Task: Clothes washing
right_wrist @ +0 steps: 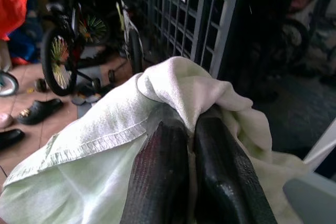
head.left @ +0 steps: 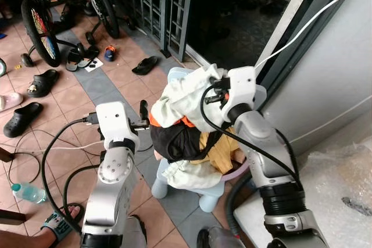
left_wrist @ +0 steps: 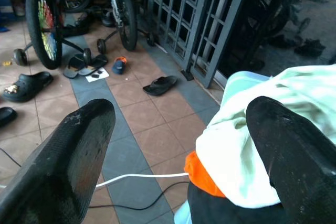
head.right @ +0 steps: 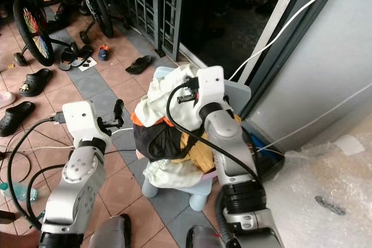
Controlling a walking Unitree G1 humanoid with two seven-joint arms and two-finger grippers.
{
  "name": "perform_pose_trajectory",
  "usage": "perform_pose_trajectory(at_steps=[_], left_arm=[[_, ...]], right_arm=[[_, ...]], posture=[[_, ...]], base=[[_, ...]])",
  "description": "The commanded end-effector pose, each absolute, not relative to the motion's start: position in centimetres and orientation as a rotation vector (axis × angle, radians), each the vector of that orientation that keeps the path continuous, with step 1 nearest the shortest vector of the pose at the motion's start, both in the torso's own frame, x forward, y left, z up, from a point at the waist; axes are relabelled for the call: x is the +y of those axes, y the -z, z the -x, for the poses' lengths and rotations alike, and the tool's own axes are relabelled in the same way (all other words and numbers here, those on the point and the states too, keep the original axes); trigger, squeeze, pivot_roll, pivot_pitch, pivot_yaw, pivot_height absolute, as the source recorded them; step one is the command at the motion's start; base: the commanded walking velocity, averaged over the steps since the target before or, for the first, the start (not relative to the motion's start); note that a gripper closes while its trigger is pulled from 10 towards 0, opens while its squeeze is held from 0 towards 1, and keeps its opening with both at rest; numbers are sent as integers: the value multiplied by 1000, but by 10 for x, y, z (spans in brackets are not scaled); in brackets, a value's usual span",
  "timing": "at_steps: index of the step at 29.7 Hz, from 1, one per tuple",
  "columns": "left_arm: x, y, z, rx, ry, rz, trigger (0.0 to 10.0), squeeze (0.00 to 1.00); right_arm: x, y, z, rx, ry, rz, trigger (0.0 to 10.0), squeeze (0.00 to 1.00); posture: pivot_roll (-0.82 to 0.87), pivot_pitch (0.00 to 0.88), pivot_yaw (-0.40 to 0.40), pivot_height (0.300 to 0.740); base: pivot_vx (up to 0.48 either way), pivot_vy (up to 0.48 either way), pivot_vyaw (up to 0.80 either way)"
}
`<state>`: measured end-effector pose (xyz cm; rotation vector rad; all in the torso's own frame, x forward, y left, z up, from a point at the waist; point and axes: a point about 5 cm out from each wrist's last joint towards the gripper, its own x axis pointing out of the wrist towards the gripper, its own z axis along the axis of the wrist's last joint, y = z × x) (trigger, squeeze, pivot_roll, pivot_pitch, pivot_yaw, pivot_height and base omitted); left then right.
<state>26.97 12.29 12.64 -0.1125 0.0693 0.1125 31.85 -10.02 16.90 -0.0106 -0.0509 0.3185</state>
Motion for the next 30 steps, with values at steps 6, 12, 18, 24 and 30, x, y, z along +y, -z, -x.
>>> perform_pose_trajectory(at_steps=[6,12,18,24,30], left_arm=[[110,-130,-273,65,-86,108,10000,0],[108,-135,-275,35,-64,60,10000,0],[108,-134,-277,36,-33,20,10000,0],[106,-125,-277,86,-22,39,10000,0],[107,-122,-276,95,-31,46,10000,0]], right_arm=[[-115,-174,-302,-93,-299,-2,0,0],[-116,-168,-296,-83,-294,9,0,0],[-108,-160,-290,-72,-273,-5,10000,0],[-112,-157,-293,-71,-260,-13,10000,0],[-112,-162,-302,-94,-256,-1,10000,0]], posture=[[3,87,-29,740],[6,85,-17,740],[25,65,28,740],[22,39,22,740],[29,18,13,740]], base=[[0,0,0],[0,0,0],[0,0,-95],[0,0,-646],[-80,0,-617]])
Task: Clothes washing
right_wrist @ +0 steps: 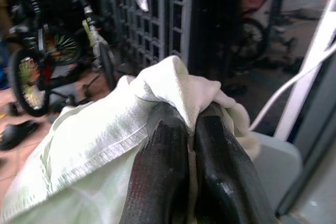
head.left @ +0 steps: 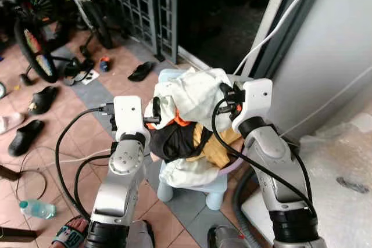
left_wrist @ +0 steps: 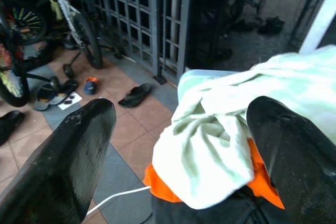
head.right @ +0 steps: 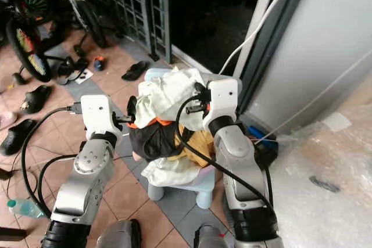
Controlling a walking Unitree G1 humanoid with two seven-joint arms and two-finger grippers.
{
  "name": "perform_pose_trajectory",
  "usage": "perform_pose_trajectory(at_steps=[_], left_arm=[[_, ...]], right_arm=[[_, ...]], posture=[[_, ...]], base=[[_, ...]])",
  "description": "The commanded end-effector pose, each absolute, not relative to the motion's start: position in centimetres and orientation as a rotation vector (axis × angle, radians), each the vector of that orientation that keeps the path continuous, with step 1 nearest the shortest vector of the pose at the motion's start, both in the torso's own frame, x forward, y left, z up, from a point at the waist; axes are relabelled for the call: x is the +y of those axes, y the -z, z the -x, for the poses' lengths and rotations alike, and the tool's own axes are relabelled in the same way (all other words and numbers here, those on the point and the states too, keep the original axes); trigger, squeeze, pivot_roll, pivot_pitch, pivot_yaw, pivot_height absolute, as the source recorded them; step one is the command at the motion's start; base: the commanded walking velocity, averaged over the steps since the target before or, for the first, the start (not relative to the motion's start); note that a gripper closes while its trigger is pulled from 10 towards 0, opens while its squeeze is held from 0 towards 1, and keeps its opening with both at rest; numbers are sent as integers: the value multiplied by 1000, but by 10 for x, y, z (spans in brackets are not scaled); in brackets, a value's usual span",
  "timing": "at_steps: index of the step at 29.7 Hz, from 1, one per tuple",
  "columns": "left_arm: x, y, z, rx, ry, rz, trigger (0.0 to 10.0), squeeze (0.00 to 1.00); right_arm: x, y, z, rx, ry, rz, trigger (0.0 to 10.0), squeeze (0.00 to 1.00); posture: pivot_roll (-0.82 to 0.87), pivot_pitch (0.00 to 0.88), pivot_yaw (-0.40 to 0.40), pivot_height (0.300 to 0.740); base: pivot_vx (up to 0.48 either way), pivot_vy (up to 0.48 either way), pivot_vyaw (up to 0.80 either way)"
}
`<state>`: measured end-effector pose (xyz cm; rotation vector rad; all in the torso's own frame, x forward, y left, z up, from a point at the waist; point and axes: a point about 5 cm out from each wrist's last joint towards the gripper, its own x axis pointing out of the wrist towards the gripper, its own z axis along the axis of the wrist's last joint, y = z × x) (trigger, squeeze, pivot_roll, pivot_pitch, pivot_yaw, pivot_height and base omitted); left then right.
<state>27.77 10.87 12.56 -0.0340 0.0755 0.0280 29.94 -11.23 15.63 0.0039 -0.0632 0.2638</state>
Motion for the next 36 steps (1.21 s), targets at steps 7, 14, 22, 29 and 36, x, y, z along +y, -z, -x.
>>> perform_pose_trajectory(at_steps=[7,14,22,29,36], left_arm=[[109,-121,-277,103,-43,58,10000,0],[108,-120,-277,110,-42,65,10000,0],[107,-119,-277,116,-36,68,10000,0],[106,-118,-277,120,-35,69,10000,0],[106,-118,-278,122,-33,69,10000,0]], right_arm=[[-104,-171,-306,-138,-284,10,10000,0],[-104,-170,-307,-142,-287,15,10000,0],[-106,-166,-307,-119,-268,18,10000,0],[-106,-165,-308,-121,-266,26,10000,0],[-104,-164,-309,-124,-268,30,10000,0]], posture=[[21,28,19,740],[16,27,19,740],[10,26,24,740],[8,25,24,740],[7,17,27,740]], base=[[0,0,-611],[0,0,-210],[-205,0,-98],[-287,0,-788],[-147,0,-788]])
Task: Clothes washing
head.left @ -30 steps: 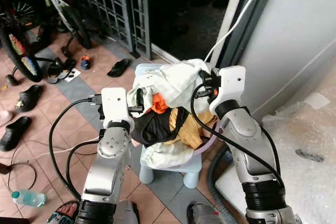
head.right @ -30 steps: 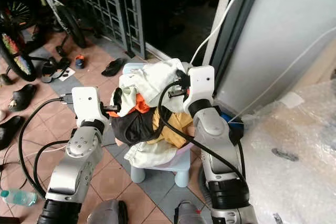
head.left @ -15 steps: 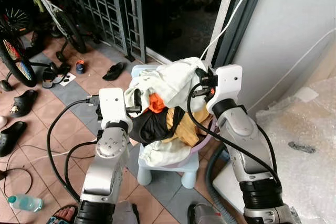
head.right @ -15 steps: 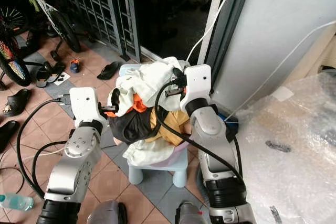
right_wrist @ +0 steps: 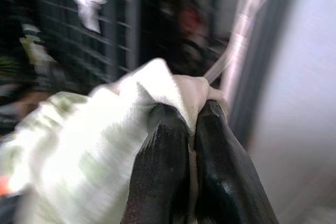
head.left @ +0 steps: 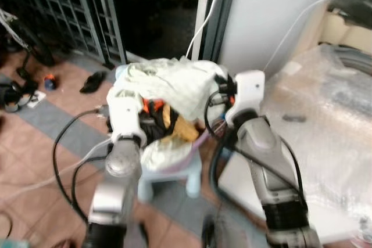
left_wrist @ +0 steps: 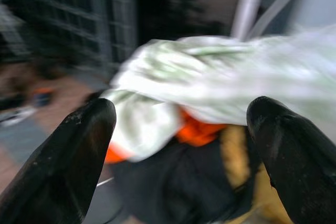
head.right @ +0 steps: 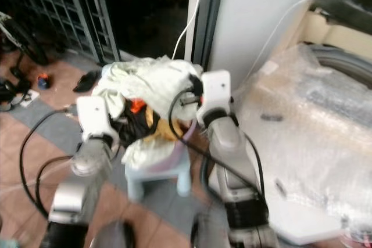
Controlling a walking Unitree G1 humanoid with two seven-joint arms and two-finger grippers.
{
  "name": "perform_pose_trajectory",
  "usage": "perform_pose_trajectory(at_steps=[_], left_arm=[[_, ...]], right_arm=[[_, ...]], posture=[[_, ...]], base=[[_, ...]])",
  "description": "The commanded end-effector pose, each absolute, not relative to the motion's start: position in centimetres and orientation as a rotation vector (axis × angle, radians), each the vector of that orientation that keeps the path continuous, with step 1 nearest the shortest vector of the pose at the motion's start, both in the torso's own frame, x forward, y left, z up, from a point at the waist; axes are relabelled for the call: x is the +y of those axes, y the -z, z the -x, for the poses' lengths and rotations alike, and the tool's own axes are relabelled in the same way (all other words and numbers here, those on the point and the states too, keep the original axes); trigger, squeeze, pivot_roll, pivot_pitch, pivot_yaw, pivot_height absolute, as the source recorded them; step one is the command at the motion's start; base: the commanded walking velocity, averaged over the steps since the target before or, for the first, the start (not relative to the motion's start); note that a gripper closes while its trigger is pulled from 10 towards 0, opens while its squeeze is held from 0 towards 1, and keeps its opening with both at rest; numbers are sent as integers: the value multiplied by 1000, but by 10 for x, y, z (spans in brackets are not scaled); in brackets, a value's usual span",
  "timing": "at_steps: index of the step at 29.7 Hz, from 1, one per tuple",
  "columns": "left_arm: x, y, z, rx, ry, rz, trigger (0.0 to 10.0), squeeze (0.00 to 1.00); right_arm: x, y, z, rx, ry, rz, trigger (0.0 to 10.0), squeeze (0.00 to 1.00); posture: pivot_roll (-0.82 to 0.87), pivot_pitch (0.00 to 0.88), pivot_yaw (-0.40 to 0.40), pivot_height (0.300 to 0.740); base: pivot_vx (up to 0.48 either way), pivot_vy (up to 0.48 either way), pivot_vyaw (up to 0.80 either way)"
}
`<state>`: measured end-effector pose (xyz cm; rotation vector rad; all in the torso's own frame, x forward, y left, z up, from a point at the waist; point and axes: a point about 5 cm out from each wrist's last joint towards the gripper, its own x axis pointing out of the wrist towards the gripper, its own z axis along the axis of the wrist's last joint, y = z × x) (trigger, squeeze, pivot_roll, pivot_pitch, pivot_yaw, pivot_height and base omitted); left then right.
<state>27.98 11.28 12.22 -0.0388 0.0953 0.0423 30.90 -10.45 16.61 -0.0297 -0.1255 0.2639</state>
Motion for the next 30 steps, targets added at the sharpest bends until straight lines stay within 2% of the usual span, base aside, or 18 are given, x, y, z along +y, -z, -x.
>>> perform_pose_trajectory(at_steps=[1,15,21,26,30], left_arm=[[106,-118,-278,120,-31,70,10000,0],[107,-122,-279,88,-1,99,10000,0],[107,-121,-280,93,6,111,10000,0],[107,-121,-280,92,3,117,10000,0],[107,-122,-281,82,-13,124,10000,0]], right_arm=[[-104,-164,-309,-124,-268,31,10000,0],[-105,-165,-311,-137,-256,45,10000,0],[-103,-165,-311,-142,-268,44,10000,0],[-102,-165,-309,-144,-272,47,10000,0],[-103,-164,-309,-142,-272,51,10000,0]], posture=[[7,17,28,740],[3,7,30,740],[-4,2,33,740],[-4,2,33,740],[-4,0,33,740]], base=[[0,0,-744],[0,0,-761],[0,-310,-800],[0,0,-732],[0,0,0]])
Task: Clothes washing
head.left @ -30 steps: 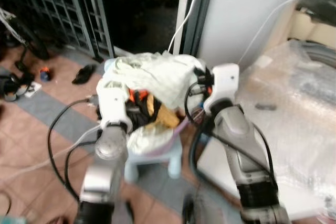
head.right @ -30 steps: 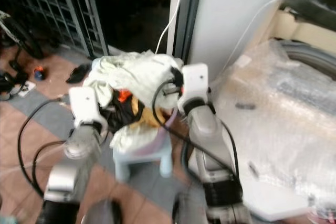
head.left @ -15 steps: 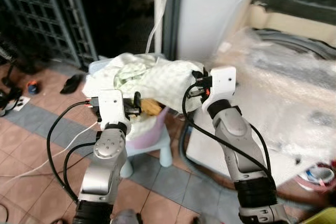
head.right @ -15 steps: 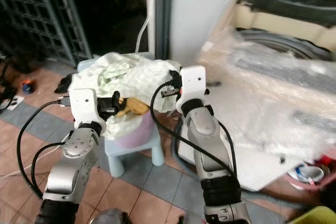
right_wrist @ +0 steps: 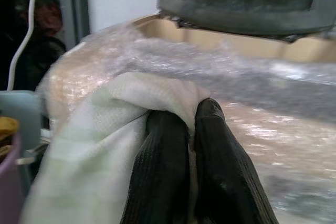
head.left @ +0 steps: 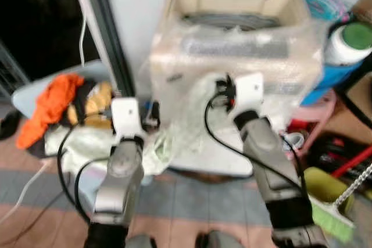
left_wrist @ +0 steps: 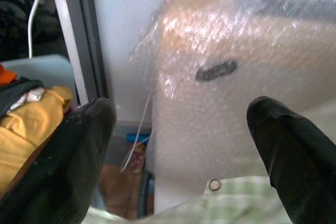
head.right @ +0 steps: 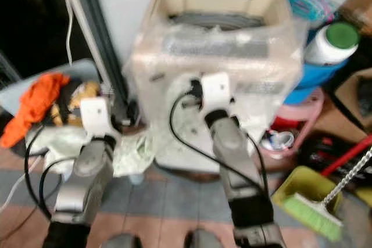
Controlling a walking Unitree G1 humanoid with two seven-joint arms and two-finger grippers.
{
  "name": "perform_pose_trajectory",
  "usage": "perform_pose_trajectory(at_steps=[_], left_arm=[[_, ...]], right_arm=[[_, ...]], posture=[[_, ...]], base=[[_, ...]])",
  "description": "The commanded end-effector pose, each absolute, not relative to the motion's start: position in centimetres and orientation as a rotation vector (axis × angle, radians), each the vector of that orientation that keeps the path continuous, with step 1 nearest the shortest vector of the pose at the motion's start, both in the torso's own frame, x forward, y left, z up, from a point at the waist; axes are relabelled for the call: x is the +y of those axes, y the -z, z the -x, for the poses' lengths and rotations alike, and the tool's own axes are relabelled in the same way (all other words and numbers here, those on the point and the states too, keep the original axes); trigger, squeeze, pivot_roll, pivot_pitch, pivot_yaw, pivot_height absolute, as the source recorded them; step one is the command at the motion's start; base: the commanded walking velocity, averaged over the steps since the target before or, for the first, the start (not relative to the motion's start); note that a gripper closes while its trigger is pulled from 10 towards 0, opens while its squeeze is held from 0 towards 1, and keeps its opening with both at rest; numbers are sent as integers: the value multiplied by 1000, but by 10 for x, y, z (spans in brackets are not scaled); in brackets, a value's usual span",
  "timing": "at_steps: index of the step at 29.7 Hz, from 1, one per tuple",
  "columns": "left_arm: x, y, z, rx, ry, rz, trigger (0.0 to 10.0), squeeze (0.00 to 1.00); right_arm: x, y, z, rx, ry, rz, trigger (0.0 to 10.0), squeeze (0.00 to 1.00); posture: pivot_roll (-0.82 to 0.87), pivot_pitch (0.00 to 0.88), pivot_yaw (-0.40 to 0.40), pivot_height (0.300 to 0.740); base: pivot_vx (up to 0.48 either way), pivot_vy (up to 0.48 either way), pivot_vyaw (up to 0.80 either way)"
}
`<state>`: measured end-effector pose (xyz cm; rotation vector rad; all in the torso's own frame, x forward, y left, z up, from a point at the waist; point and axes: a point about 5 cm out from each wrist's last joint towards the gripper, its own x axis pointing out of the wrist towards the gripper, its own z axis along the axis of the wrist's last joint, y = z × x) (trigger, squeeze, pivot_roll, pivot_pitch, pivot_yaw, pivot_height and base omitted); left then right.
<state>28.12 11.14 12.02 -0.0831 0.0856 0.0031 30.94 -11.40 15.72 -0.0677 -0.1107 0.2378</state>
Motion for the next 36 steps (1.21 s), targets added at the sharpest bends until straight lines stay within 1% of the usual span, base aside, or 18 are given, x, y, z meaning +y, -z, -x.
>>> perform_pose_trajectory(at_steps=[1,3,7,8,12,13,15,17,18,21,28,32,36], left_arm=[[109,-122,-281,80,-21,135,10000,0],[110,-122,-281,78,-25,137,10000,0],[118,-130,-285,34,-62,86,10000,0],[121,-133,-285,27,-77,85,10000,0],[125,-134,-285,30,-98,96,10000,0],[132,-132,-282,39,-127,110,10000,0],[135,-129,-281,48,-142,120,10000,0],[139,-120,-281,86,-174,155,10000,0],[140,-118,-282,93,-179,164,10000,0],[145,-122,-289,80,-194,170,10000,0],[149,-127,-295,64,-193,174,10000,0],[150,-125,-295,63,-190,190,10000,0],[146,-125,-295,60,-180,192,10000,0]], right_arm=[[-104,-164,-310,-147,-268,72,10000,0],[-105,-164,-311,-148,-267,79,10000,0],[-105,-172,-315,-172,-281,91,10000,0],[-104,-176,-315,-187,-294,107,10000,0],[-105,-177,-314,-193,-296,119,10000,0],[-106,-174,-311,-186,-298,124,10000,0],[-106,-173,-310,-182,-301,125,10000,0],[-104,-171,-308,-179,-322,126,10000,0],[-102,-173,-309,-186,-333,127,10000,0],[-95,-190,-314,-273,-371,180,10000,0],[-101,-210,-329,-321,-337,182,10000,0],[-110,-227,-341,-365,-304,172,10000,0],[-110,-230,-344,-376,-320,176,10000,0]], posture=[[-4,0,33,740],[-4,5,35,740],[-2,32,42,740],[-5,52,40,740],[-7,57,41,740],[-14,62,32,740],[-17,60,31,740],[-22,22,27,740],[-26,19,29,740],[-28,23,35,740],[-26,13,37,740],[-30,1,39,740],[-31,0,35,740]], base=[[0,0,0],[0,0,0],[0,0,0],[0,0,0],[0,0,0],[0,0,0],[0,0,0],[0,0,0],[0,0,0],[0,0,0],[0,0,0],[327,0,0],[424,0,233]])
